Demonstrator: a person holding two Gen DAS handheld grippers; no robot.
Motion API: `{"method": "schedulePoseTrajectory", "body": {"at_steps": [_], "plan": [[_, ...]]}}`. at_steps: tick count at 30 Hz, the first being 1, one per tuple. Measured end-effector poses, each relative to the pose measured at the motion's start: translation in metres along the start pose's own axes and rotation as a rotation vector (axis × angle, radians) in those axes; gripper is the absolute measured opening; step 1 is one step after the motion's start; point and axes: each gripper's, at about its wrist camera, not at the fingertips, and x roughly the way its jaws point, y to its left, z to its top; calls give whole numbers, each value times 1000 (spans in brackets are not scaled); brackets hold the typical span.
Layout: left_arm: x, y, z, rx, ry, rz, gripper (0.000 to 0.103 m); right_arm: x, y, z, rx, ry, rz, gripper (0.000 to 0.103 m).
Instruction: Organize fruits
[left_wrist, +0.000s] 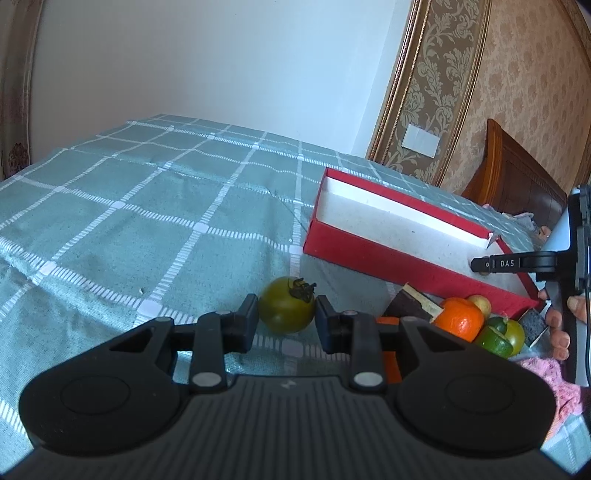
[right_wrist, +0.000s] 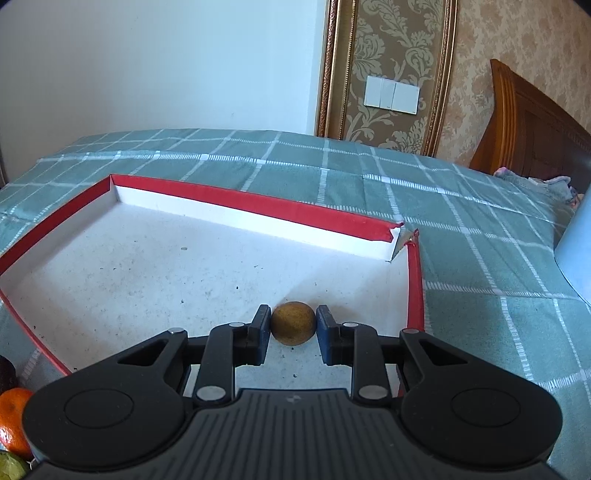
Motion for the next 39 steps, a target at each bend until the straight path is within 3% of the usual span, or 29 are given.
{"method": "schedulePoseTrajectory", "body": {"at_steps": [7,11,18,20,22,23,29,33,37,39], "plan": [[-1,-1,-1,4,0,3,29,0,-5,1,11,4,17,26],[-1,-2,-1,11,0,6,29,-3,-12,-1,40,8,32,31],[-1,-3,-2,23,-2,-3,29,-39,-33,-8,135,-75,94,32],[-1,-3,-2,23,-2,-2,29,-51,-35,-13,127,-103,147,41],[-1,-3,-2,24,-2,-2,29,-63,-34,-22,95,-141,200,69],[-1,-3,-2,23,-2,-2,29,-68,-31,-28,73,-152,211,73],[-2,-3,-2,22,-2,5,30,-100,-8,-52,-58,-238,210,75],[-3,-4,-2,16,2,14,30,-111,-3,-67,-77,-238,231,78],[-7,-6,1,25,3,36,29,-121,-3,-86,-82,-229,165,78],[-9,-7,4,23,1,36,29,-126,-6,-92,-75,-239,175,79]]}}
